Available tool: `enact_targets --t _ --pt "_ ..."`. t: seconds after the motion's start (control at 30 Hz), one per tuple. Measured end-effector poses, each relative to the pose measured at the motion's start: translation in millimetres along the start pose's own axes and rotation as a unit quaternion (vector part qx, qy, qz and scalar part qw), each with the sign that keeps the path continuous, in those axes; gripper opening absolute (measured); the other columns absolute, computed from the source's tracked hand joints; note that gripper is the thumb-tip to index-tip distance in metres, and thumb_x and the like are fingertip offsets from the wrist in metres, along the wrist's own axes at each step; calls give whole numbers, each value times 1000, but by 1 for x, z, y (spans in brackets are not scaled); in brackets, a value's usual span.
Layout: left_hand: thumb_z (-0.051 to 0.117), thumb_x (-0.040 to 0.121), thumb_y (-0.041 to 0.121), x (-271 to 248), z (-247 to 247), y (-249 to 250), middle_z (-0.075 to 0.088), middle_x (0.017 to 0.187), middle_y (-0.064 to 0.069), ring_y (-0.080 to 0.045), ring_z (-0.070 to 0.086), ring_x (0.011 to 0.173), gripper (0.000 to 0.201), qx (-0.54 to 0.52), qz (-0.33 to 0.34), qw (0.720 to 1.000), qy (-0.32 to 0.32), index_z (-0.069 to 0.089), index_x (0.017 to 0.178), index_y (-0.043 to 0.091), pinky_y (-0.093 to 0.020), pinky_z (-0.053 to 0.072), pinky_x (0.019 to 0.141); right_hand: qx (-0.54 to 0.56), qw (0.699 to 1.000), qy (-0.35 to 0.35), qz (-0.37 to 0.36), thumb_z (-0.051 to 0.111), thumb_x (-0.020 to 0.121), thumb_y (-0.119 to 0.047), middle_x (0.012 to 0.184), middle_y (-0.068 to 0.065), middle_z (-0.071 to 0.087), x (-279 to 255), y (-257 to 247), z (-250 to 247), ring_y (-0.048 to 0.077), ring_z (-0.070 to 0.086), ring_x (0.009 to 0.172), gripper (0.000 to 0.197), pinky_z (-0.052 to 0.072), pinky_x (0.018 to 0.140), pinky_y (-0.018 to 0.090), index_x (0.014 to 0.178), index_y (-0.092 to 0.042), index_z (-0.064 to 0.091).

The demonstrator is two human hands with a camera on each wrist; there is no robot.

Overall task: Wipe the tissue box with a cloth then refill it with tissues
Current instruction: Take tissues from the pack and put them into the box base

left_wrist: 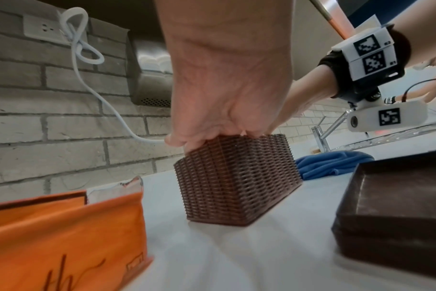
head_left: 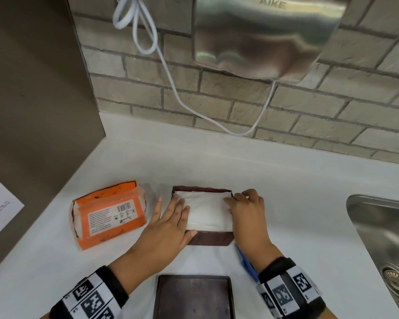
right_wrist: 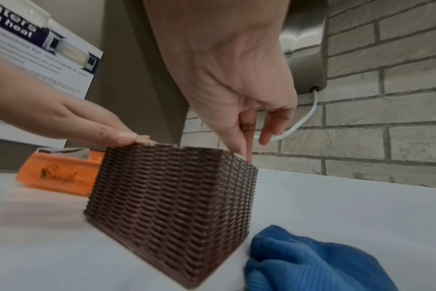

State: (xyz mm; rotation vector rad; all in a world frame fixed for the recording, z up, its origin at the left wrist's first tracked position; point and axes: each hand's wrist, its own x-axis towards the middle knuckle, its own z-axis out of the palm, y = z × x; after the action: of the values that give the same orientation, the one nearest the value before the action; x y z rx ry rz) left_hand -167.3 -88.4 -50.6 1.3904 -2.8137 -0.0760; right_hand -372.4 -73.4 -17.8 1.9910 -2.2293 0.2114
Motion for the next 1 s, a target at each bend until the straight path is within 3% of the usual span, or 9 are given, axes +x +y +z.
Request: enact_targets --t 0.13,0.23,0.3,0.4,0.47,0.67,0.8,0.87,1.0 --pt "8 100 45 0 2 -2 56 134 -12 -28 44 133 69 10 15 998 52 56 128 5 -54 26 111 12 1000 1 -21 65 43 13 58 -3 60 6 1 0 25 59 77 37 42 60 27 64 -17 69" --pt "25 98 33 2 -9 -5 65 124 -5 -19 59 119 49 -2 28 990 135 60 125 12 -54 42 100 125 991 36 9 69 65 5 59 1 63 7 13 -6 26 59 69 19 47 60 30 67 -14 70" --pt "50 91 23 7 -10 -11 71 113 -3 -19 66 107 31 -17 42 980 192 66 117 15 -55 47 94 184 980 57 42 61 82 -18 70 4 65 6 19 -13 29 57 72 17 40 66 30 68 -14 70" --pt "76 76 14 13 -7 -19 74 92 -2 -24 68 90 21 -68 47 978 191 73 96 16 -53 48 95 76 991 -86 67 50 86 -55 94 3 55 2 11 -18 29 47 96 46 36 77 33 76 -17 73" --pt "83 69 17 17 -7 -20 73 83 0 -23 68 83 20 -75 42 981 172 74 87 18 -53 49 93 12 987 -145 69 50 82 -64 109 2 48 -2 1 -16 27 38 108 51 34 89 36 88 -20 74" --pt "90 52 34 20 -21 -14 73 74 1 -22 70 76 31 -73 40 986 141 76 76 20 -51 52 84 81 978 -159 111 61 83 -51 121 0 41 1 -5 -16 27 32 115 37 31 97 37 96 -19 72" --pt "90 52 32 18 -24 -11 72 82 -2 -22 69 79 37 -100 43 980 164 74 82 17 -48 55 84 197 949 -214 125 59 86 -49 118 -3 40 6 5 -29 25 31 118 24 29 98 33 72 -30 64" --pt "88 58 27 18 -23 -10 71 87 -2 -23 68 83 34 -116 43 977 177 73 86 16 -44 52 87 240 934 -241 108 57 88 -46 113 -2 42 8 11 -36 23 32 117 29 26 95 29 63 -31 58" --pt "86 56 14 16 -22 -8 69 87 1 -20 66 83 34 -115 47 974 192 70 86 18 -38 53 88 301 915 -255 84 54 94 -34 87 -13 41 12 22 -45 11 28 103 35 20 96 24 84 -4 70"
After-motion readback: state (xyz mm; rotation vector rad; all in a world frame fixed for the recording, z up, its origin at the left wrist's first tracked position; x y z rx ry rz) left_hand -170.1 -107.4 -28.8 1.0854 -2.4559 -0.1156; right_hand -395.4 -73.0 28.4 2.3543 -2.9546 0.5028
